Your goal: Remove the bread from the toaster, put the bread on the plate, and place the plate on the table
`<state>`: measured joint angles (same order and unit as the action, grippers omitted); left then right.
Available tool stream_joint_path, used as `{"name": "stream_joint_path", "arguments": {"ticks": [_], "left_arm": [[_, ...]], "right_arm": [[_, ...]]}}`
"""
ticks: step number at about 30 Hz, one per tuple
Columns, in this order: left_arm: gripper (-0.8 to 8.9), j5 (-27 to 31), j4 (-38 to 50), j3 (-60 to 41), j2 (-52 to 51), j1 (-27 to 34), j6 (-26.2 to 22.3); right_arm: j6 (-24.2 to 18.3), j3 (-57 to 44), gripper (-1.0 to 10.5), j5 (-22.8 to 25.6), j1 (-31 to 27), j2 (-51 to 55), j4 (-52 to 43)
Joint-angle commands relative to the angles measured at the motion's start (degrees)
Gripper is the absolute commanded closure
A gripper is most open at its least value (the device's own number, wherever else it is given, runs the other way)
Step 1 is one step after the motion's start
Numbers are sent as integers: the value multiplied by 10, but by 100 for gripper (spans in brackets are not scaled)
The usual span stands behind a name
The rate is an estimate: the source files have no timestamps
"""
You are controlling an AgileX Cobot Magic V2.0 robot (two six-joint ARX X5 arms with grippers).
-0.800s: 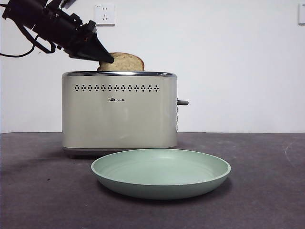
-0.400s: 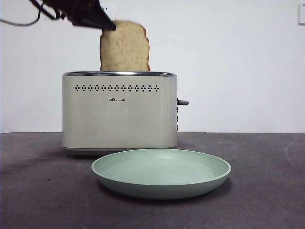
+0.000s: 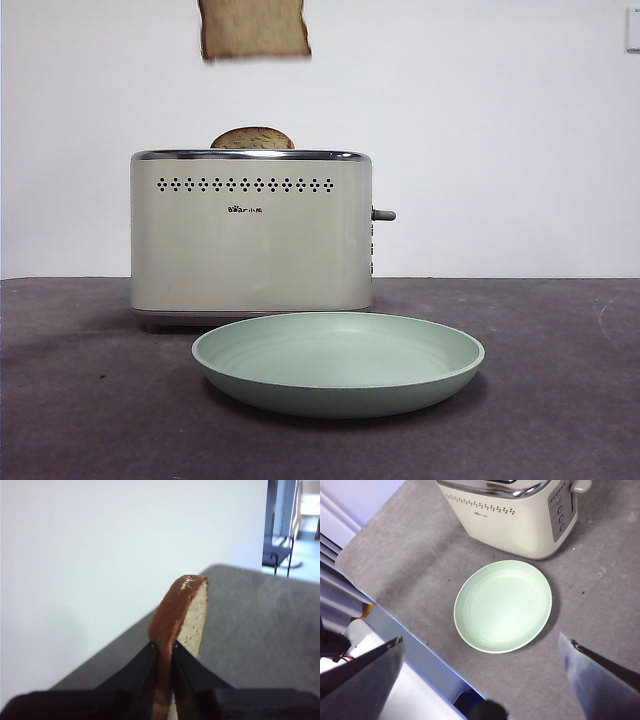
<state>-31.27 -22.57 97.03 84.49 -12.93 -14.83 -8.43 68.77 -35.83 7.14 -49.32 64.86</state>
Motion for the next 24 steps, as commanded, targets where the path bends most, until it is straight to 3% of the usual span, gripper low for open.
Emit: {"name": "stream_joint_path", "arguments": {"ticks": [1, 7, 16, 24], "left_arm": [[822, -4, -24, 7, -31, -2, 33], [822, -5, -115, 7, -103, -3, 54], [821, -7, -302, 7, -184, -19, 54], [820, -3, -405, 6, -218, -45, 40]], "right_arm": [[0, 0, 351, -1, 1, -10, -4], [0, 0, 351, -1, 1, -36, -22], [1, 0, 351, -1, 1, -78, -70], [11, 0, 353, -1, 1, -144, -81]]}}
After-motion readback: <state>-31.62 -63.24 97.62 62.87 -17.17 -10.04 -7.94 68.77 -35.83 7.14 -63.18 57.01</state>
